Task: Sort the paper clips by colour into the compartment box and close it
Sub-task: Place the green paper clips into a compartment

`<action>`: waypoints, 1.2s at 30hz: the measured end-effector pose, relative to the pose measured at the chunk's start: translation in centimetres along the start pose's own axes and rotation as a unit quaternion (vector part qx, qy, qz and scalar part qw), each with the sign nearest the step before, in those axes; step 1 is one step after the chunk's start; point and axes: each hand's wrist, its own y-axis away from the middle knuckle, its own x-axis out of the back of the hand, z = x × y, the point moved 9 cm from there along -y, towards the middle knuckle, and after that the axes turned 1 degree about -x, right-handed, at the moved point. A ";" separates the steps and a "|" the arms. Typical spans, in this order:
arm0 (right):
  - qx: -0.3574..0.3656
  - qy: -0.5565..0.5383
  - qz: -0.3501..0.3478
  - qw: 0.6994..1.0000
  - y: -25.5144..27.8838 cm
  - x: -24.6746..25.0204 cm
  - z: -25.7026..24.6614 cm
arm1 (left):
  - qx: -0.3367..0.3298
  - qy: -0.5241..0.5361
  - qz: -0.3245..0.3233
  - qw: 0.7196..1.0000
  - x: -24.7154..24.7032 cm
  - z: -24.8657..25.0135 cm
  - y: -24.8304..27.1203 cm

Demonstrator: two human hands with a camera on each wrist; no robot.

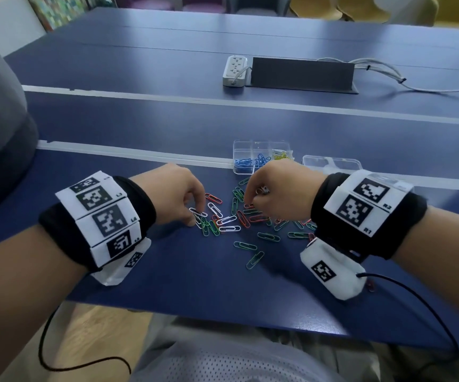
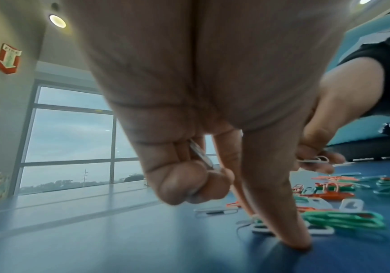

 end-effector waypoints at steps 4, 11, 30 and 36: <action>-0.024 -0.002 0.019 1.000 -0.5 1.6 1.2 | -0.011 -0.033 -0.002 0.999 -0.1 0.2 0.0; -0.136 -0.036 0.125 0.982 -3.0 7.3 6.7 | -0.035 -0.026 0.018 0.999 0.5 0.6 0.5; -0.116 -0.002 0.131 0.985 -6.8 7.0 7.4 | -0.019 0.050 0.037 0.998 1.2 -0.7 0.4; 0.013 0.055 0.086 0.995 -4.7 4.6 1.8 | 0.027 0.188 0.035 0.981 1.1 -1.0 0.4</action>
